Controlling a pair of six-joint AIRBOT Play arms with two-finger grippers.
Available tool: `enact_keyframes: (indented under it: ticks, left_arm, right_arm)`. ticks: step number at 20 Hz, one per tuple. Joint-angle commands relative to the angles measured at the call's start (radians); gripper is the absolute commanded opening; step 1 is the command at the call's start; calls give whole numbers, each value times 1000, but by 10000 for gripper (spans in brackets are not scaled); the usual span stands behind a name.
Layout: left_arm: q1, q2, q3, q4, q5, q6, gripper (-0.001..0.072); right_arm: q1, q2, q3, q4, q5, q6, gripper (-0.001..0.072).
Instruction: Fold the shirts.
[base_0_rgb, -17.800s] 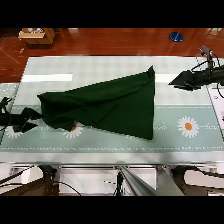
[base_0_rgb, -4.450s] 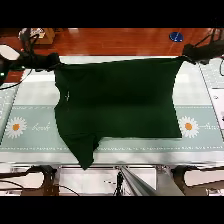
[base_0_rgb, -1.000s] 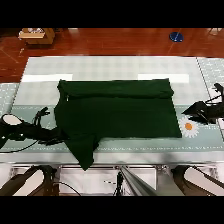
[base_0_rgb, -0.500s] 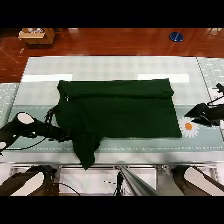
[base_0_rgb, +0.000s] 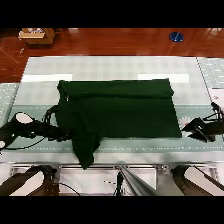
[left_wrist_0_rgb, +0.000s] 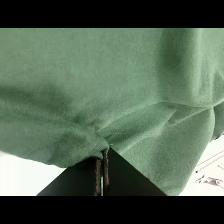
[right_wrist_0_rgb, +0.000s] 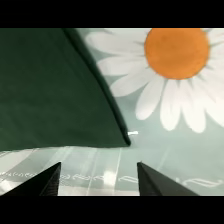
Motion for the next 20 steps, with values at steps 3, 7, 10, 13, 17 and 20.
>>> enact_keyframes:
  ticks: [3,7,10,13,17,20]
  left_arm:
    - [3,0,0,3,-5,5,28]
    - [3,0,0,3,-5,6,28]
    - [3,0,0,3,-5,5,28]
    - [3,0,0,2,-7,5,28]
    - [3,0,0,3,-7,4,28]
    - [4,3,16,-1,-19,4,28]
  right_arm:
    - [-8,1,-55,30,-66,-21,516]
    - [-8,1,-60,26,-111,5,512]
    - [-8,0,-114,55,-170,14,511]
    - [-7,-6,-197,131,-243,3,411]
    - [-8,-17,-207,255,-262,-53,19]
    - [-8,-16,-163,352,-155,-145,18]
